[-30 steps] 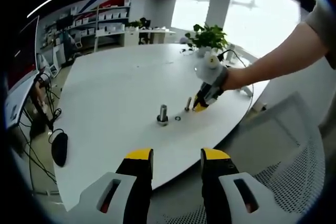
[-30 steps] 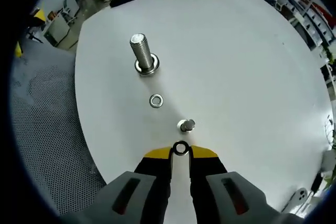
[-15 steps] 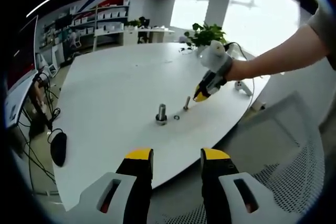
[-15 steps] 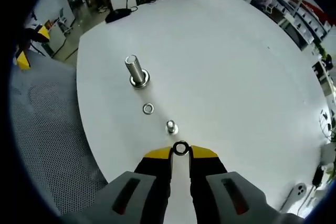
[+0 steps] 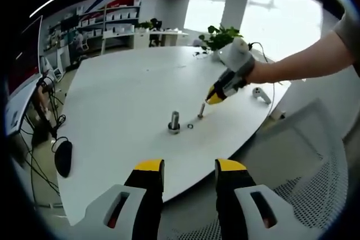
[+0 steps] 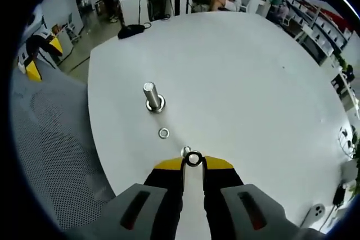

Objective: Place the washer onto the threaded stud by aligning its center hole with the stud, sliding it down to the base, and recovering from edge contact or off-axis alignment until the washer reaches the visible bottom stop.

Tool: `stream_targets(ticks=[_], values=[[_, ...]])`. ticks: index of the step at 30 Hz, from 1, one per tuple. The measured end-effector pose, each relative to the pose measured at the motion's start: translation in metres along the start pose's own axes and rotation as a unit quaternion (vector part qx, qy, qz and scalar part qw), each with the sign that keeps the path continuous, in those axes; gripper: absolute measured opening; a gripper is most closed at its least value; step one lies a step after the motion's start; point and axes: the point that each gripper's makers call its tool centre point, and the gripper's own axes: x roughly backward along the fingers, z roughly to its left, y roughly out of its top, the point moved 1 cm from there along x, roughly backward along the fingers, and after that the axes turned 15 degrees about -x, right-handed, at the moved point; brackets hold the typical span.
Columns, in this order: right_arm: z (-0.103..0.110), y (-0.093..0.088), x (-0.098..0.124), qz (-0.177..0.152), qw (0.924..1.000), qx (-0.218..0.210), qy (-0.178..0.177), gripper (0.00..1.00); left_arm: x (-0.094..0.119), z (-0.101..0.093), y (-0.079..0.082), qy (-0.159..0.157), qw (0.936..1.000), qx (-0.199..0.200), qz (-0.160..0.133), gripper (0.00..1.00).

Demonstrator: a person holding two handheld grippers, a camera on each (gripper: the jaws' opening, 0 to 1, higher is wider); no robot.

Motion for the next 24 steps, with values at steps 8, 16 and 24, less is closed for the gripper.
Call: stream_targets(ticks=[8, 16, 24], values=[[0.005, 0.005, -0.004, 0.002, 0.9999, 0.016, 0.004, 0.14, 0.000, 0.000, -0.001, 0.002, 1.0000, 0.001, 0.001, 0.34], [0.008, 0.007, -0.011, 0.013, 0.9994, 0.031, 0.007, 0.14, 0.001, 0.000, 0.000, 0.002, 1.0000, 0.001, -0.001, 0.34], [0.010, 0.008, -0.016, 0.023, 0.9990, 0.037, 0.007, 0.14, 0.001, 0.001, 0.001, 0.004, 1.0000, 0.002, -0.003, 0.34]])
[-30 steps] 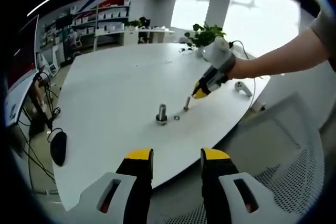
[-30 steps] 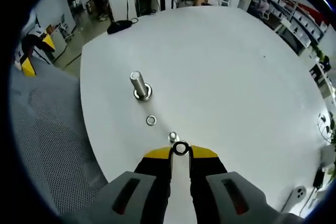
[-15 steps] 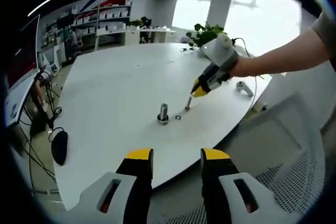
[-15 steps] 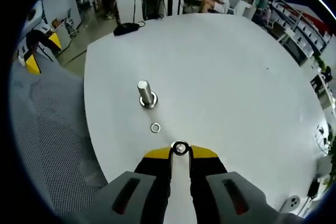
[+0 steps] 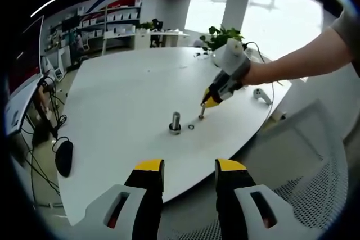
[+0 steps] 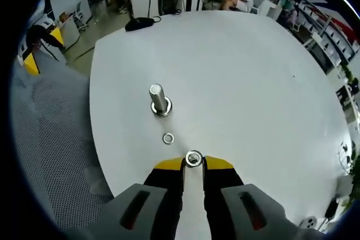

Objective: Place the washer onto the threaded stud by aligning its center hole with the stud, sliding it down to the base, and recovering from edge contact or off-axis alignment until the washer reaches the visible bottom stop.

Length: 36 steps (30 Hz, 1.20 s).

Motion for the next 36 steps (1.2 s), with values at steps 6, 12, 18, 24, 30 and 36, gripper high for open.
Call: stream_targets(ticks=[6, 12, 18, 24, 30, 36], values=[[-0.002, 0.001, -0.002, 0.005, 1.0000, 0.004, -0.001, 0.14, 0.000, 0.000, 0.000, -0.001, 1.0000, -0.001, 0.000, 0.34], [-0.002, -0.001, 0.000, 0.014, 0.9998, 0.016, -0.007, 0.14, -0.001, 0.000, 0.001, -0.003, 1.0000, -0.001, -0.001, 0.34], [-0.004, -0.005, 0.001, 0.015, 0.9997, 0.019, -0.007, 0.14, -0.001, 0.000, 0.001, -0.003, 1.0000, -0.002, -0.002, 0.34], [-0.003, -0.007, 0.000, 0.014, 0.9997, 0.020, -0.004, 0.14, -0.001, 0.000, 0.001, -0.003, 1.0000, -0.001, -0.001, 0.34], [-0.004, -0.010, -0.009, 0.021, 0.9996, 0.017, -0.001, 0.14, -0.001, 0.000, 0.000, -0.003, 1.0000, -0.002, 0.001, 0.34], [-0.004, -0.014, -0.017, 0.034, 0.9991, 0.026, 0.002, 0.14, -0.001, -0.001, 0.000, -0.006, 1.0000, -0.004, 0.003, 0.34]])
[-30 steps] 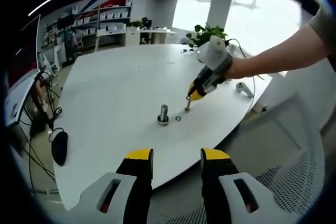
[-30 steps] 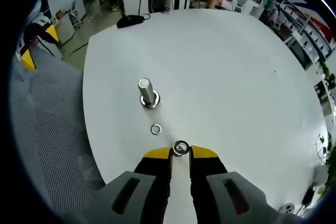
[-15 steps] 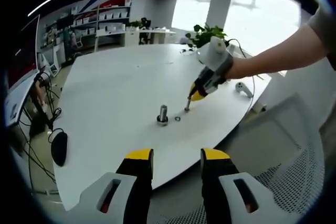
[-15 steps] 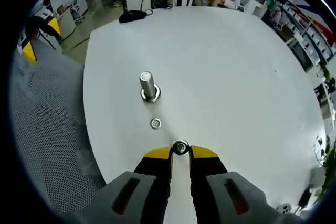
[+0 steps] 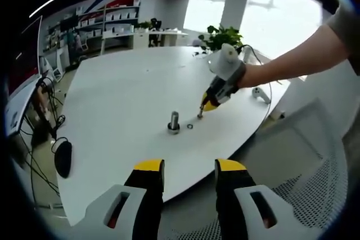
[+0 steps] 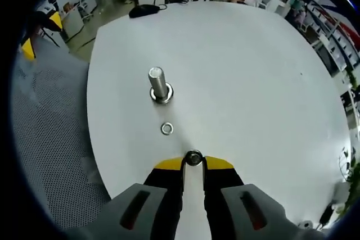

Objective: Place the washer onto the threaded stud by aligning its center hole with the stud, sliding it down to the base, and recovering from edge contact or off-axis alignment until the washer reaches the visible bottom stop.

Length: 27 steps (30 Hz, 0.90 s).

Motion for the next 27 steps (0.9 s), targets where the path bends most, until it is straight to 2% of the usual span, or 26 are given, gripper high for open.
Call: stream_targets(ticks=[5, 13, 27], values=[[-0.001, -0.004, -0.011, 0.013, 0.9997, -0.021, 0.005, 0.14, 0.000, 0.000, 0.000, 0.001, 1.0000, 0.001, -0.001, 0.34], [0.000, -0.011, -0.025, 0.040, 0.9992, -0.007, 0.003, 0.14, 0.000, 0.000, 0.000, 0.000, 1.0000, 0.001, -0.001, 0.34], [-0.001, -0.016, -0.026, 0.045, 0.9987, -0.025, 0.004, 0.16, -0.001, -0.003, -0.002, -0.007, 1.0000, 0.000, 0.006, 0.34]])
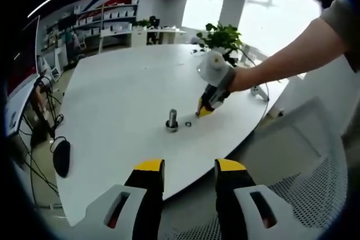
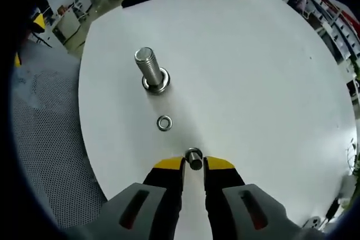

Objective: Place the washer onto the threaded stud by aligning its center hole with the stud, sliding it down to the base, and recovering from edge contact or off-axis alignment until the washer reaches the visible bottom stop.

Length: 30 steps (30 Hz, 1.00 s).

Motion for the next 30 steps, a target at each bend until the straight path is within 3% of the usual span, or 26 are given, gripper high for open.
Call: stream_targets(ticks=[11, 14, 18, 30], values=[[0.002, -0.018, 0.011, -0.003, 0.9995, -0.032, -0.001, 0.17, 0.000, -0.001, 0.001, -0.002, 1.0000, -0.002, -0.001, 0.33], [0.008, -0.022, 0.010, -0.008, 0.9986, -0.051, 0.005, 0.17, 0.000, -0.001, 0.001, -0.003, 1.0000, -0.002, -0.002, 0.33], [0.020, -0.025, 0.006, -0.005, 0.9990, -0.043, 0.010, 0.17, 0.000, -0.001, 0.001, -0.003, 1.0000, -0.003, -0.002, 0.33], [0.053, -0.010, 0.000, -0.009, 0.9985, -0.039, 0.038, 0.18, 0.002, 0.001, 0.002, 0.004, 1.0000, 0.002, -0.006, 0.34]])
